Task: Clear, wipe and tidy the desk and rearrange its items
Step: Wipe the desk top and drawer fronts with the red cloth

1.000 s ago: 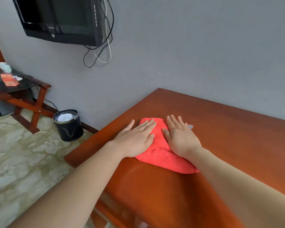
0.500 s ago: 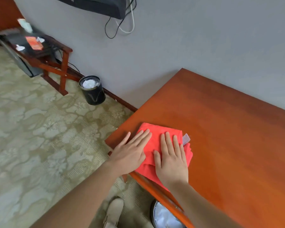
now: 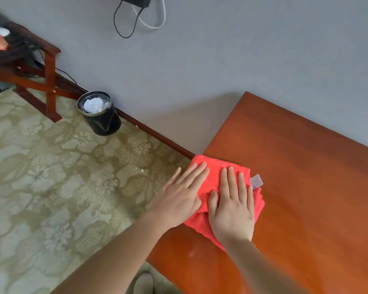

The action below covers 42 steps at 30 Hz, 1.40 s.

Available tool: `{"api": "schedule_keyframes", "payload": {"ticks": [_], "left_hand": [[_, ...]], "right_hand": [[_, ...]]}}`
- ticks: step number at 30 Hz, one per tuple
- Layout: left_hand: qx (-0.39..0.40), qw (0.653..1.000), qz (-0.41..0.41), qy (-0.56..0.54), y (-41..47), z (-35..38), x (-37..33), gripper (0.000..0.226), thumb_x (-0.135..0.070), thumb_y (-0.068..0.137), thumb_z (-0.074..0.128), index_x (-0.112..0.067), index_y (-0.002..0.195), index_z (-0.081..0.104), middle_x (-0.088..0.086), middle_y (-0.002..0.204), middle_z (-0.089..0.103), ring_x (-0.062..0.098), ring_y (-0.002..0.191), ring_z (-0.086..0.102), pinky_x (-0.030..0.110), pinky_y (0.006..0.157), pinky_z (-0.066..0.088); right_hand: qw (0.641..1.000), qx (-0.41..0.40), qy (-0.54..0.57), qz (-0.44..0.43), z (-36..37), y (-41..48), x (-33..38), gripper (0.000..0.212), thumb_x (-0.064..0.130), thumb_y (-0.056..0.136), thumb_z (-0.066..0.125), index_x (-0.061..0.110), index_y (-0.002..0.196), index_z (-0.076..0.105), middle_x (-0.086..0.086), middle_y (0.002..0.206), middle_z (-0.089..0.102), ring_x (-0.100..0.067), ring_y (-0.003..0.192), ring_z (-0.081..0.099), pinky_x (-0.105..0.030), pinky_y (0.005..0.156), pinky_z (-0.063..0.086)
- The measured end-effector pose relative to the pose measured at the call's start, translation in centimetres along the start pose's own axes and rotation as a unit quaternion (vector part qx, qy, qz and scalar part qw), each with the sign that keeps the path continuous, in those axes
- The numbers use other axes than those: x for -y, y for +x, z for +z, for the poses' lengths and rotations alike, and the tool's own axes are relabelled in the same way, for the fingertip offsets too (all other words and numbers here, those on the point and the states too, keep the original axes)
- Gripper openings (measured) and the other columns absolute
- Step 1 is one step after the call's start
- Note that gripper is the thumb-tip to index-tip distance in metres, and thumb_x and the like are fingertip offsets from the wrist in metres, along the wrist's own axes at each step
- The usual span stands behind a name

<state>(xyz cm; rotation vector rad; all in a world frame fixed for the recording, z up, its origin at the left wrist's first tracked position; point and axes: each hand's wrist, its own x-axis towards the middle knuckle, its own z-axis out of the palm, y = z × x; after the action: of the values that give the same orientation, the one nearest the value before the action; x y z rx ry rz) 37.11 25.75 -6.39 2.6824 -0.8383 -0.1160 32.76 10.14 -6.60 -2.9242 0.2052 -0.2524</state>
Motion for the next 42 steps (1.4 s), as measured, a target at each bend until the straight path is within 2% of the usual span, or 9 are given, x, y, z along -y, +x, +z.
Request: {"api": "schedule_keyframes", "payload": {"ticks": [3, 6, 11, 18, 27, 29, 32, 37, 42], "left_hand": [[0.006, 0.998, 0.012, -0.06, 5.2, -0.4, 2.2, 0.065, -0.037, 0.097, 0.01, -0.019, 0.158, 0.001, -0.006, 0.166, -0.008, 0.009, 0.151, -0.011, 0.035, 0.124, 0.004], [0.019, 0.991, 0.018, -0.134, 8.4, -0.6, 3.5, 0.064, -0.044, 0.104, 0.02, -0.019, 0.159, -0.001, -0.007, 0.165, -0.01, 0.008, 0.151, -0.01, 0.033, 0.124, 0.003], [0.046, 0.97, 0.035, -0.237, 8.5, 0.0, 4.4, 0.063, -0.036, 0.106, 0.029, -0.022, 0.158, -0.004, -0.01, 0.164, -0.017, 0.001, 0.148, -0.015, 0.027, 0.121, 0.004], [0.08, 0.945, 0.06, -0.311, 8.8, 0.6, 6.0, 0.062, -0.029, 0.107, 0.029, -0.029, 0.157, -0.007, -0.017, 0.161, -0.021, -0.009, 0.144, -0.019, 0.033, 0.121, -0.009], [0.123, 0.862, 0.066, -0.488, 3.5, 2.4, 8.1, 0.055, -0.036, 0.104, 0.02, -0.046, 0.147, -0.012, -0.04, 0.153, -0.014, -0.015, 0.143, -0.007, 0.043, 0.124, -0.002], [0.142, 0.835, 0.065, -0.527, 1.2, 3.2, 8.7, 0.055, -0.039, 0.104, 0.02, -0.046, 0.149, -0.012, -0.038, 0.155, -0.012, -0.013, 0.145, -0.004, 0.035, 0.124, 0.001], [0.151, 0.816, 0.074, -0.553, -2.5, 4.6, 9.6, 0.059, -0.04, 0.105, 0.02, -0.035, 0.155, -0.012, -0.018, 0.164, -0.006, -0.007, 0.148, -0.001, 0.017, 0.118, 0.0], [0.185, 0.81, 0.084, -0.55, -8.3, 5.8, 10.6, 0.058, -0.035, 0.108, 0.02, -0.04, 0.153, -0.017, -0.029, 0.159, -0.015, -0.011, 0.145, -0.008, 0.039, 0.124, -0.004], [0.175, 0.793, 0.098, -0.575, -12.0, 6.3, 11.0, 0.058, -0.027, 0.108, 0.023, -0.041, 0.149, -0.017, -0.031, 0.154, -0.019, -0.02, 0.137, -0.019, 0.046, 0.124, -0.005]], "right_hand": [[1.0, 0.004, -0.016, 0.011, 0.6, 5.3, -0.2, 0.061, 0.045, 0.1, 0.016, 0.02, 0.154, 0.028, 0.003, 0.16, 0.025, -0.016, 0.15, 0.011, -0.041, 0.123, 0.011], [1.0, 0.007, -0.017, 0.015, 0.8, 8.5, -0.6, 0.06, 0.047, 0.1, 0.013, 0.025, 0.155, 0.023, 0.006, 0.161, 0.02, -0.013, 0.151, 0.006, -0.038, 0.124, 0.005], [0.999, 0.004, -0.008, 0.035, 0.8, 8.1, -0.1, 0.055, 0.045, 0.102, 0.021, 0.029, 0.155, 0.023, 0.009, 0.16, 0.021, -0.011, 0.15, 0.005, -0.036, 0.123, 0.001], [0.998, 0.003, 0.009, 0.061, 0.6, 8.0, 1.2, 0.057, 0.046, 0.1, 0.018, 0.03, 0.155, 0.023, 0.011, 0.16, 0.02, -0.011, 0.151, 0.004, -0.037, 0.123, 0.0], [0.995, -0.016, 0.035, 0.09, 0.8, 4.1, 6.3, 0.055, 0.043, 0.1, 0.022, 0.029, 0.152, 0.032, 0.013, 0.158, 0.026, -0.01, 0.151, 0.008, -0.041, 0.123, 0.004], [0.995, -0.02, 0.03, 0.096, 1.0, 2.5, 8.0, 0.054, 0.043, 0.1, 0.024, 0.03, 0.151, 0.033, 0.014, 0.158, 0.026, -0.01, 0.151, 0.008, -0.04, 0.123, 0.002], [0.994, -0.015, 0.022, 0.103, 1.4, -0.3, 10.7, 0.054, 0.043, 0.098, 0.026, 0.031, 0.151, 0.034, 0.016, 0.158, 0.024, -0.009, 0.151, 0.007, -0.043, 0.123, 0.003], [0.995, -0.007, 0.008, 0.102, 1.8, -4.6, 14.9, 0.056, 0.039, 0.095, 0.036, 0.028, 0.149, 0.039, 0.014, 0.159, 0.024, -0.013, 0.151, 0.008, -0.041, 0.123, 0.0], [0.992, -0.014, 0.003, 0.127, 2.2, -7.9, 17.3, 0.059, 0.04, 0.092, 0.043, 0.026, 0.149, 0.038, 0.005, 0.162, 0.02, -0.018, 0.152, 0.006, -0.044, 0.121, -0.002]]}}
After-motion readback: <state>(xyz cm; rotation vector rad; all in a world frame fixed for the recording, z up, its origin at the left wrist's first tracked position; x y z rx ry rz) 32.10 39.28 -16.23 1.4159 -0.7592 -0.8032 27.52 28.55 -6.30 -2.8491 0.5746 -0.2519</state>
